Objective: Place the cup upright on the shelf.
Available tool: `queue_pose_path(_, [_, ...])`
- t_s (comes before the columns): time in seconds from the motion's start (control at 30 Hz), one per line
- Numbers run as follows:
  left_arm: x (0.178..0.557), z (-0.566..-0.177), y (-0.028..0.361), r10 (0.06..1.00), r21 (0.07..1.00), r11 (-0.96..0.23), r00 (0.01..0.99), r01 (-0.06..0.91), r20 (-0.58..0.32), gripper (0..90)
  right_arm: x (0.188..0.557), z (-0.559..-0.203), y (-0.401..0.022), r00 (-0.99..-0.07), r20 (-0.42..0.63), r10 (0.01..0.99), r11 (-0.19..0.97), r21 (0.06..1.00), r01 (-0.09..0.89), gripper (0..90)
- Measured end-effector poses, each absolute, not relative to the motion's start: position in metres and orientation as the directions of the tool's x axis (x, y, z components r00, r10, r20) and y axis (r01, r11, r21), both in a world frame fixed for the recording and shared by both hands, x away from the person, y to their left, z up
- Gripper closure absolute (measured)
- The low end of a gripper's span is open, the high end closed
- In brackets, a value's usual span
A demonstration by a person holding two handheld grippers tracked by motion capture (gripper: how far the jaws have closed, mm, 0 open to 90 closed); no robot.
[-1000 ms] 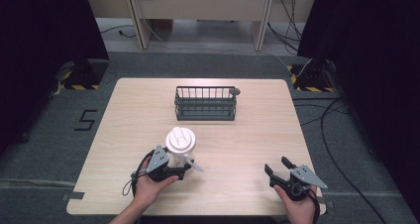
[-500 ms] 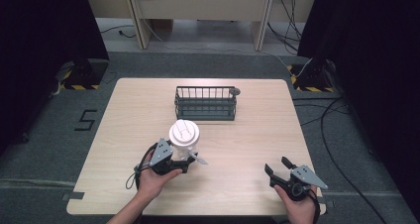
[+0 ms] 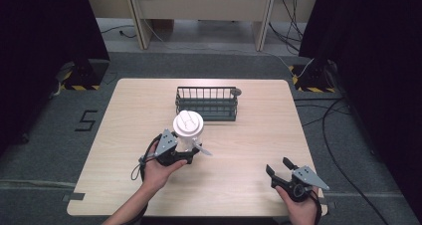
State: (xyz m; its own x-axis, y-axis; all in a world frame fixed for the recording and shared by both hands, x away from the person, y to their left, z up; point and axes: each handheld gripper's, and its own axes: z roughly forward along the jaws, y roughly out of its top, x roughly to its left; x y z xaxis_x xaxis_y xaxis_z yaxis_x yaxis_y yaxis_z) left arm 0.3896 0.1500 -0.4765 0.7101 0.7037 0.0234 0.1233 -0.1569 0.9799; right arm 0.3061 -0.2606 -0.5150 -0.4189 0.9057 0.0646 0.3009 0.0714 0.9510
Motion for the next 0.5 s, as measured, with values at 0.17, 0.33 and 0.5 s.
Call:
queue_pose_path(0.17, [0.4, -0.472, 0.147, 0.711, 0.981, -0.156, 0.702, 0.118, 0.028, 18.0, 0.306, -0.515, -0.261, -0.418, 0.069, 0.906, 0.067, 0.951, 0.302, 28.0])
queue_pose_path(0.33, [0.408, -0.466, 0.144, 0.712, 0.98, -0.167, 0.701, 0.109, 0.044, 18.0, 0.306, -0.515, -0.261, -0.419, 0.068, 0.905, 0.068, 0.951, 0.303, 28.1])
queue_pose_path(0.5, [0.416, -0.461, 0.139, 0.713, 0.98, -0.17, 0.7, 0.101, 0.052, 18.0, 0.306, -0.515, -0.261, -0.419, 0.069, 0.905, 0.068, 0.951, 0.303, 28.3])
